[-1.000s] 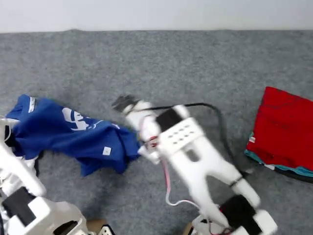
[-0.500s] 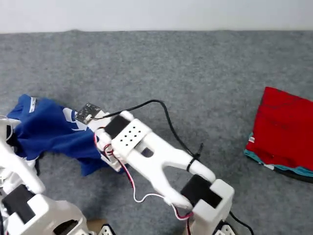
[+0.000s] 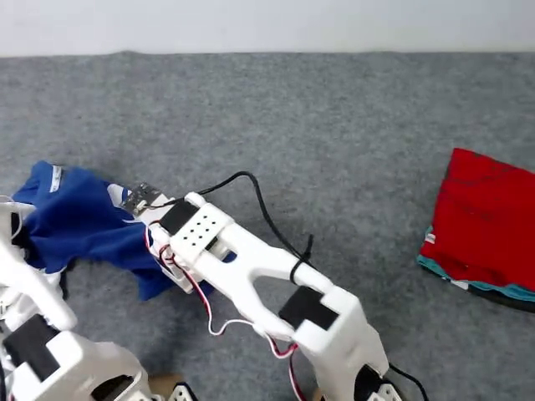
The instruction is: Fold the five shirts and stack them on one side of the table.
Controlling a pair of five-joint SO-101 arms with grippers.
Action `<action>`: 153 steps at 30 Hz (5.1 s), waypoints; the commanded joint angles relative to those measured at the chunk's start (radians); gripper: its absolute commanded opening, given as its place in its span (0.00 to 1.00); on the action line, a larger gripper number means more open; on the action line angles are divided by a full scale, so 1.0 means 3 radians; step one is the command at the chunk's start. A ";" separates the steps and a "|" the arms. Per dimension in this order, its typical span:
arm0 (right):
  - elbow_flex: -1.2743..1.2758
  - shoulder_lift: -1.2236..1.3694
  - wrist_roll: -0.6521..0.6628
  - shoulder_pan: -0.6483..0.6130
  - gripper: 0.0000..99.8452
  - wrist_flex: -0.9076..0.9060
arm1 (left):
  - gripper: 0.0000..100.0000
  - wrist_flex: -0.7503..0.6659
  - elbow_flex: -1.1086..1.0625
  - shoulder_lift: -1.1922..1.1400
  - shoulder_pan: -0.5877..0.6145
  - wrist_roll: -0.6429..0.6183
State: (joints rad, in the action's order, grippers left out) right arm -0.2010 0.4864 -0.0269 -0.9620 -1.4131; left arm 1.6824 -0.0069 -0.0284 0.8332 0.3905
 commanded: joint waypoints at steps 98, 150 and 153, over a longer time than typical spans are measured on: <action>-0.1560 -0.3399 0.3258 0.2969 0.01 0.0944 | 0.01 -0.0880 0.4713 0.0813 -0.1933 0.0056; 0.2532 -0.2729 0.3846 0.2954 0.01 0.4529 | 0.00 -0.2833 0.2074 -0.1095 -0.2112 0.0425; 0.2087 -0.2299 0.3846 0.2954 0.01 0.4565 | 0.00 -0.3058 0.2074 -0.1095 -0.2102 0.0435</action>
State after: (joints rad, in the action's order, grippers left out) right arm 0.5846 -0.2823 1.1208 -0.0829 -0.0721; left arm 0.8462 0.6099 -0.3721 0.1979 0.5286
